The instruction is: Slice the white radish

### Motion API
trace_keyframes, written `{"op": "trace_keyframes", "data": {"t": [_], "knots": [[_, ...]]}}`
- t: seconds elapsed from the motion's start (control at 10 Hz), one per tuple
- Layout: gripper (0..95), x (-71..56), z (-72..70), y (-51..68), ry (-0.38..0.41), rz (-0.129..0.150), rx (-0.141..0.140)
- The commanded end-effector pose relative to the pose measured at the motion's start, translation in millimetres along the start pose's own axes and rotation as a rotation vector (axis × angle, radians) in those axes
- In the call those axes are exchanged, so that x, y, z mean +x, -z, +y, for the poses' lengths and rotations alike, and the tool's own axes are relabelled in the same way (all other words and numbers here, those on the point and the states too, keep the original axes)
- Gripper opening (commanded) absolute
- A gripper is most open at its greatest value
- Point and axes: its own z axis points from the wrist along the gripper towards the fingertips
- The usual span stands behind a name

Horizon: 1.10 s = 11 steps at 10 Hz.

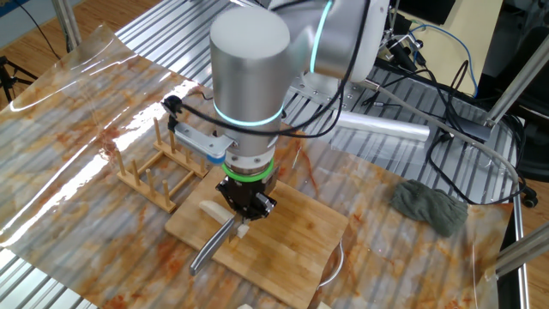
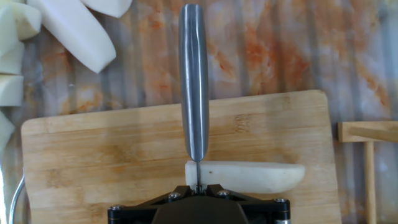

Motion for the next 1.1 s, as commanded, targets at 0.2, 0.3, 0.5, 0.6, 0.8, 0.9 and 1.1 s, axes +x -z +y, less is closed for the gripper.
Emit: {"op": "trace_keyframes", "data": {"t": [0.2, 0.3, 0.5, 0.6, 0.8, 0.9, 1.1], "knots": [[0.0, 0.6, 0.4, 2.0, -0.003, 0.011, 0.006], [0.0, 1.7, 0.4, 2.5, -0.005, 0.011, 0.006], [0.0, 3.5, 0.3, 2.0, -0.006, 0.010, 0.005], [0.0, 4.1, 0.3, 2.6, -0.006, 0.010, 0.006], [0.0, 4.5, 0.0, 6.3, -0.006, 0.017, 0.009], [0.0, 4.7, 0.0, 7.7, -0.008, 0.017, 0.009], [0.0, 4.6, 0.1, 5.2, -0.007, 0.018, 0.007]]}}
